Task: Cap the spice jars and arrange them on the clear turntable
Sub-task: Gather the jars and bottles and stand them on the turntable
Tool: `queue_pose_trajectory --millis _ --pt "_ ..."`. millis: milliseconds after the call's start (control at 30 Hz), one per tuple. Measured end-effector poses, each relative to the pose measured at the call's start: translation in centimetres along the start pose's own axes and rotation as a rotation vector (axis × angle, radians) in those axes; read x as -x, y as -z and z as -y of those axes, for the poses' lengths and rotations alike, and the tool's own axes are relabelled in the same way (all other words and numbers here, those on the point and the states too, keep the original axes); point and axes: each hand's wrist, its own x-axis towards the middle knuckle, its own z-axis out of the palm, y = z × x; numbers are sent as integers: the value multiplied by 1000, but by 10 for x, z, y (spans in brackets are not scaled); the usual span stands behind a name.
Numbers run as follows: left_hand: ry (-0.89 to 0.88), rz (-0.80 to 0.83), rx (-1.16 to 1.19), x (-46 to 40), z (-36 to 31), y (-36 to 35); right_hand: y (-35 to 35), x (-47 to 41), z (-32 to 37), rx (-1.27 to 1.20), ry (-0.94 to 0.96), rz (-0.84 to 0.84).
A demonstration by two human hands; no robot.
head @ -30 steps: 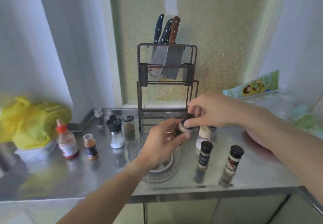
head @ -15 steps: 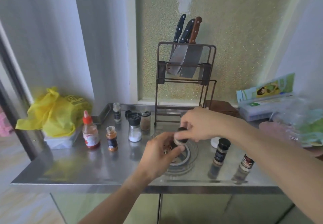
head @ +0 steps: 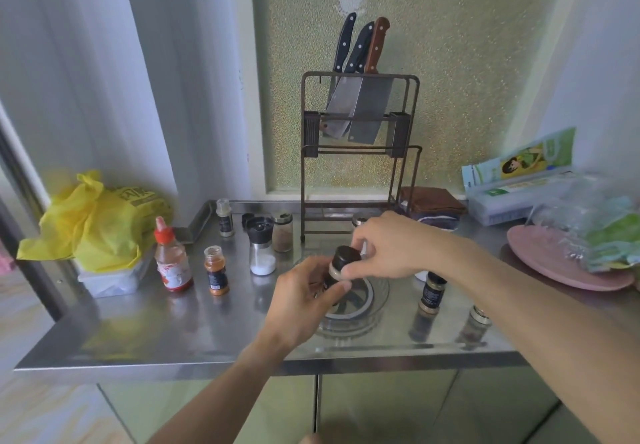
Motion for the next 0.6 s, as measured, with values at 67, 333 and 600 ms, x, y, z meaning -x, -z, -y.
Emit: queue_pose_trajectory --millis 67,333,600 --pt "9 -4 1 0 3 1 -5 2 -1 -120 43 -6" --pt "21 -135 13 -7 -14 -23 -11 2 -15 -304 -18 -257" --pt "-19 -43 -123 -51 -21 -64 1 6 -61 -233 -234 -380"
